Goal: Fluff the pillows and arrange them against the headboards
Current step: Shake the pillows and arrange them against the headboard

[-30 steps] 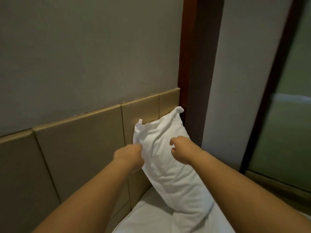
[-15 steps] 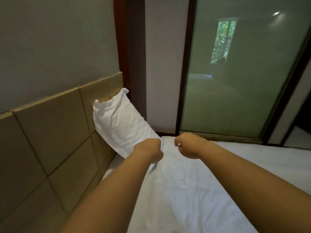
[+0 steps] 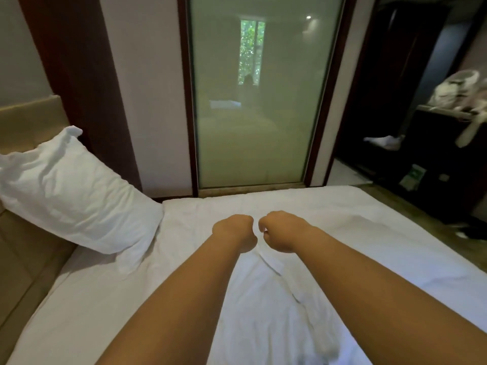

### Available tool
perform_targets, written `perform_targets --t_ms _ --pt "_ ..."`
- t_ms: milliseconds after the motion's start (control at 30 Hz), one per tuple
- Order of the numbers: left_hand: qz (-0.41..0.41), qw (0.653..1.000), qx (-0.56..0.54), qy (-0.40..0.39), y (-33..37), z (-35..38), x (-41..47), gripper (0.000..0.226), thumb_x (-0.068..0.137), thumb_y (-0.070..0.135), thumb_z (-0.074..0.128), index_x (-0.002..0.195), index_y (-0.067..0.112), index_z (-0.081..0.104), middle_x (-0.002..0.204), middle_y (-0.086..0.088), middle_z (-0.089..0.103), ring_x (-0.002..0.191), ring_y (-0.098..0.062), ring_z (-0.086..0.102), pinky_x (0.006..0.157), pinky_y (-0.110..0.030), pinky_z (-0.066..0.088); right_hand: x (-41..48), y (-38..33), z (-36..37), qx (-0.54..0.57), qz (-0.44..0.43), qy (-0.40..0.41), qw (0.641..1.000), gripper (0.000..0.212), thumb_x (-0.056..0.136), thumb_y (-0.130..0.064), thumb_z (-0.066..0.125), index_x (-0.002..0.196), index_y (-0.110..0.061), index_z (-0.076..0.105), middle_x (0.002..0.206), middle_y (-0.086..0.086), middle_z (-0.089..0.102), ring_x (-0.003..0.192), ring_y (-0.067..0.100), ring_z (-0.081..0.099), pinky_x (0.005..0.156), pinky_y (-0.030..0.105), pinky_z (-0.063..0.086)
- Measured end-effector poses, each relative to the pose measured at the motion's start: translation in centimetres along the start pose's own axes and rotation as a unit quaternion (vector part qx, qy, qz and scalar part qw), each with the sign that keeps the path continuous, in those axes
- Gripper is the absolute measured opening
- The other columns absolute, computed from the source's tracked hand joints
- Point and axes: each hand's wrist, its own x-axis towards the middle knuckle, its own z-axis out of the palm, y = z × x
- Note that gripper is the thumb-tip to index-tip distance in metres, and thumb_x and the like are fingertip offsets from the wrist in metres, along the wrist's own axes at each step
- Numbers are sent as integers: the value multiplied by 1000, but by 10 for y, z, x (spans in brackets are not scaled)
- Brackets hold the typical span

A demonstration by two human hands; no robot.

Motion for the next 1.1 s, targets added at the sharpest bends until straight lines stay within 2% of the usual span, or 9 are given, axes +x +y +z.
perform_targets --t_ms 233,433,533,600,800,933,1100 --pt "45 999 22 11 184 13 10 24 91 21 46 113 19 54 109 0 57 91 -21 53 71 -31 41 -81 174 7 36 75 14 996 30 95 -15 41 121 -18 57 123 6 57 108 25 55 92 37 49" --pt "62 998 -23 -25 346 64 20 27 91 21 46 117 20 54 119 -2 57 107 -24 56 80 -31 43 -181 336 36 58 132 15 990 34 98 -17 38 128 -20 53 132 5 51 119 24 48 101 33 41" --pt "84 996 -34 -25 409 73 21 27 91 20 45 116 19 55 119 -3 57 109 -26 55 84 -33 44 -208 399 38 61 177 18 982 34 98 -18 38 130 -21 50 134 4 50 121 24 48 103 33 40" --pt "100 995 -16 -18 434 79 23 26 91 19 44 115 17 54 118 -4 58 107 -27 56 80 -33 43 -209 422 37 68 188 27 979 35 98 -19 38 130 -21 50 134 5 51 120 24 49 102 34 41" --pt "76 996 9 -47 435 122 55 29 92 15 45 119 15 54 115 -3 60 104 -24 59 75 -30 42 -159 438 78 95 151 13 984 32 99 -23 39 130 -23 49 135 3 51 120 22 51 102 34 43" --pt "27 995 15 -99 387 171 96 30 91 13 47 120 16 56 117 -2 61 106 -23 60 73 -29 40 -105 432 132 78 114 -53 989 33 99 -24 37 129 -23 48 133 3 49 120 23 49 99 35 43" --pt "-36 981 41 -184 315 240 168 32 86 10 55 115 18 63 109 1 65 101 -20 64 70 -27 38 2 424 184 14 31 -137 990 35 99 -22 35 133 -22 45 132 4 48 122 25 46 96 35 41"
